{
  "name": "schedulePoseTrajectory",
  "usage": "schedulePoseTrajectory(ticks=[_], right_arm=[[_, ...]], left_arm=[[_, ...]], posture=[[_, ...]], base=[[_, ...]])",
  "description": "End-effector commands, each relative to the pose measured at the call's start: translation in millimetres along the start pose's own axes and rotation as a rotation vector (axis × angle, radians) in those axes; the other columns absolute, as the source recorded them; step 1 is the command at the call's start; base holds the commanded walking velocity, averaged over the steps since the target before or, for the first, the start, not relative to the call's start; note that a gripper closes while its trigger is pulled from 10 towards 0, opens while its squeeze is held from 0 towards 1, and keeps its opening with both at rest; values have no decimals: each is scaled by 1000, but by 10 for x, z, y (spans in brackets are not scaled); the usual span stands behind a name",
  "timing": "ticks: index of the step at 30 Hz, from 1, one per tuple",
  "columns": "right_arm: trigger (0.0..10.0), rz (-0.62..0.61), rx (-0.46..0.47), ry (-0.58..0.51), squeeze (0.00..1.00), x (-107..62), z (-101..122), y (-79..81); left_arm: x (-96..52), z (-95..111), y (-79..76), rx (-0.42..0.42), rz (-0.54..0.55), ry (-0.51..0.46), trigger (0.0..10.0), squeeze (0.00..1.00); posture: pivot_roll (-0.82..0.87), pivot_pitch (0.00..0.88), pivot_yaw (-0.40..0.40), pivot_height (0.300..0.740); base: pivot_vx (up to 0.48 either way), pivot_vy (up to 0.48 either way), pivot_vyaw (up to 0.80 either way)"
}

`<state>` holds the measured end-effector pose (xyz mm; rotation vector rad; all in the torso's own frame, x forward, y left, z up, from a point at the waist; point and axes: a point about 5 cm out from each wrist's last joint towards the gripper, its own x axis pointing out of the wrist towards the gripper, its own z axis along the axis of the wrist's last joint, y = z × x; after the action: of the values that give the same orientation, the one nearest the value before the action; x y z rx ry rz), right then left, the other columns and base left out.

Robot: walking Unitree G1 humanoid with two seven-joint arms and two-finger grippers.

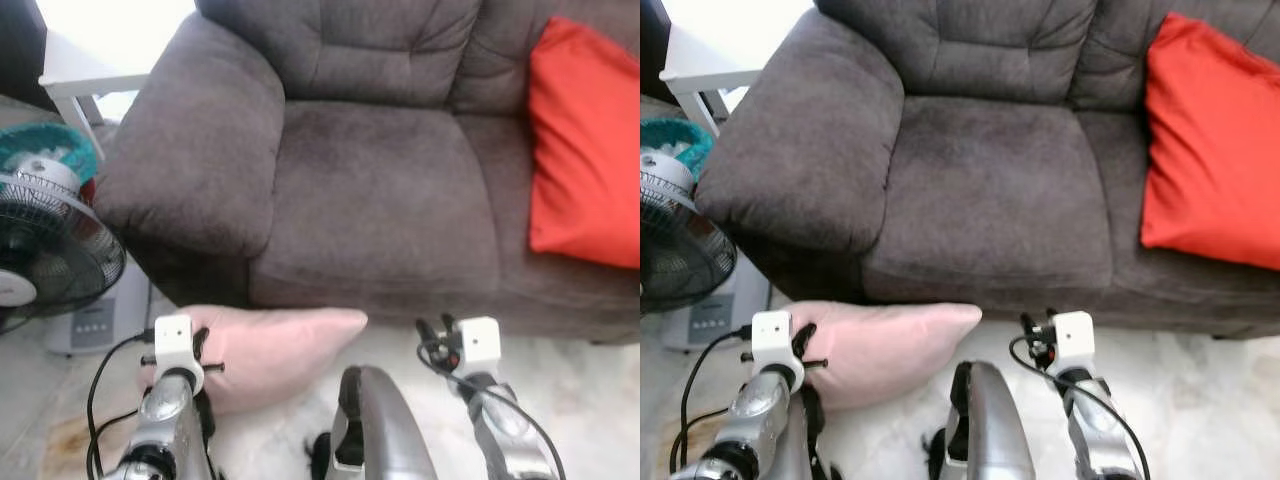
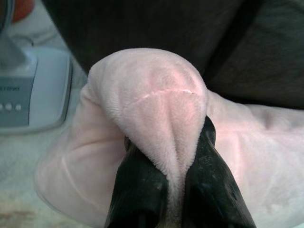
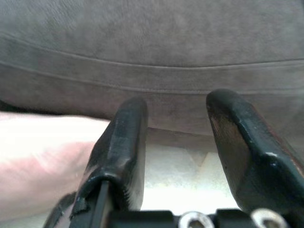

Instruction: Move the pillow to the sofa from floor

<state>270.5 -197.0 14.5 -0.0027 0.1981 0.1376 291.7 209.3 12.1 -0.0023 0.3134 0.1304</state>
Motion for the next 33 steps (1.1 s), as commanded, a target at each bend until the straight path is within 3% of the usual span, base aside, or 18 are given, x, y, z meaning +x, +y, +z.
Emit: schedulePoseTrajectory(ticks=[1,4,9,12,20,24,33], right_arm=[[10000,-11,11,1,0,-25,-40,15],[10000,-11,13,-25,0,-6,3,50],[10000,-35,34,-64,0,26,72,68],[10000,-37,32,-112,0,30,169,90],[10000,-45,44,-162,0,47,310,130],[10000,-70,93,-186,0,47,363,106],[10000,-75,88,-173,0,24,357,108]], left_arm=[[52,162,35,24,-4,-62,10000,0],[57,192,48,27,-4,-75,10000,0],[45,324,11,75,-16,-178,10000,0],[4,461,-75,79,-28,-287,10000,0],[-44,745,-256,76,-77,-420,10000,0],[-94,797,-273,82,-98,-442,10000,0],[-200,795,-267,70,-102,-443,10000,0]], posture=[[68,29,-88,529],[72,19,-81,529],[82,0,-57,529],[87,0,-51,529],[98,0,-51,529],[92,0,-49,529],[99,8,-56,529]], base=[[-315,0,0],[-312,0,0],[-61,0,0],[0,0,0],[0,0,0],[0,0,0],[0,0,0]])
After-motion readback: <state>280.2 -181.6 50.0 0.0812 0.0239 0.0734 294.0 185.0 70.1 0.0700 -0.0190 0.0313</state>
